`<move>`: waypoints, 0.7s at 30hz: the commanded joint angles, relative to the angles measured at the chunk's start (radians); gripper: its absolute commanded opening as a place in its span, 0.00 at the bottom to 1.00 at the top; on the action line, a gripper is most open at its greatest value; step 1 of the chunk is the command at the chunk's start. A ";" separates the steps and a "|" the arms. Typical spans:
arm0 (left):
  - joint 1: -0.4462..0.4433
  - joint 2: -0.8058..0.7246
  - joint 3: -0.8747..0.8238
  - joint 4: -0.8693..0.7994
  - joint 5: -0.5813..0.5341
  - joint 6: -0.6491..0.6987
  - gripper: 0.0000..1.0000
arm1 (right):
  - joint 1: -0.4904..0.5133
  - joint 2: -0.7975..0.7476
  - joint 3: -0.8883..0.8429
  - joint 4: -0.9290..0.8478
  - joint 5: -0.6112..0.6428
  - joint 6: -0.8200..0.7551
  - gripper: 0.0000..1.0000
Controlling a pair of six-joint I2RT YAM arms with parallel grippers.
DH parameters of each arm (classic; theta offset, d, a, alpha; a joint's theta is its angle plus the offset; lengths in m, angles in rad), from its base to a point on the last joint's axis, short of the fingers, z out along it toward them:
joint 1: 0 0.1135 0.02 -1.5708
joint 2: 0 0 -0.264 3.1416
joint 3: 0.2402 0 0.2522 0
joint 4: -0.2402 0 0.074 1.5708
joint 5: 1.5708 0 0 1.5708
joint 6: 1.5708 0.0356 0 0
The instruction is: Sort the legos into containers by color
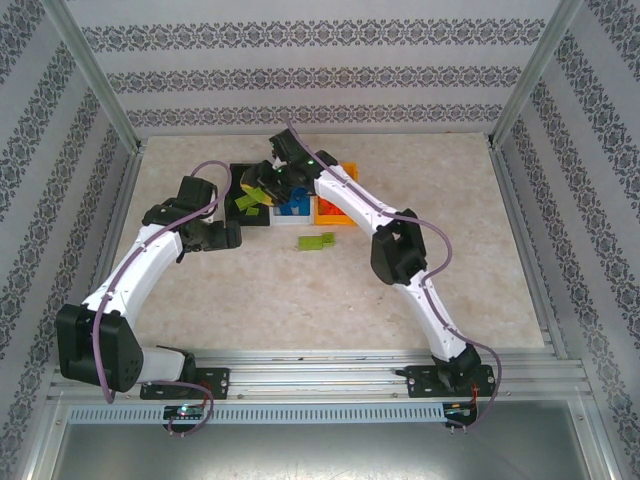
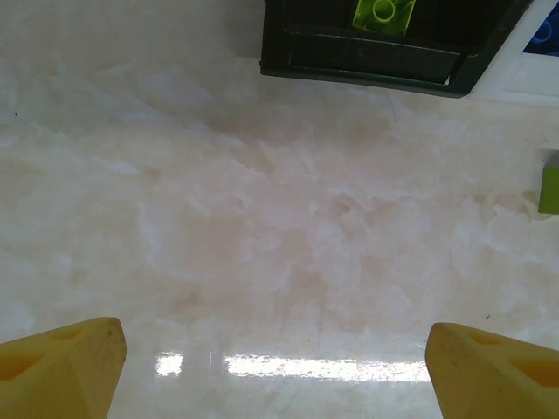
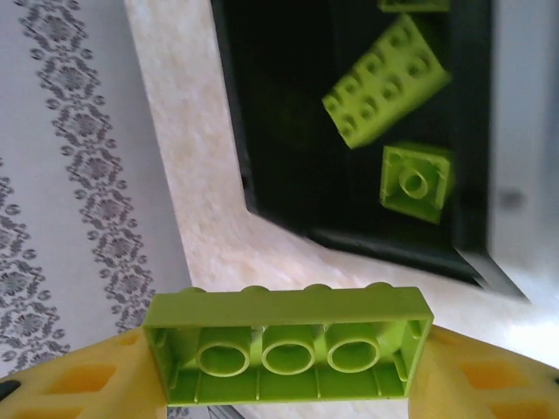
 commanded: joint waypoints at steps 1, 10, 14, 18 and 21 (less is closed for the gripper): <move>-0.006 -0.019 -0.007 -0.023 0.004 0.018 0.89 | -0.028 0.056 0.104 -0.007 -0.010 0.044 0.60; -0.007 0.008 -0.003 -0.016 0.024 0.014 0.89 | -0.062 0.088 0.114 0.066 0.009 0.116 0.76; -0.008 0.021 0.000 -0.013 0.029 0.014 0.89 | -0.068 0.090 0.111 0.054 0.000 0.107 0.77; -0.008 0.035 0.005 -0.012 0.036 0.012 0.89 | -0.067 0.087 0.100 0.050 -0.002 0.100 0.77; -0.007 0.036 0.006 -0.013 0.042 0.011 0.89 | -0.064 0.082 0.087 0.050 -0.001 0.101 0.77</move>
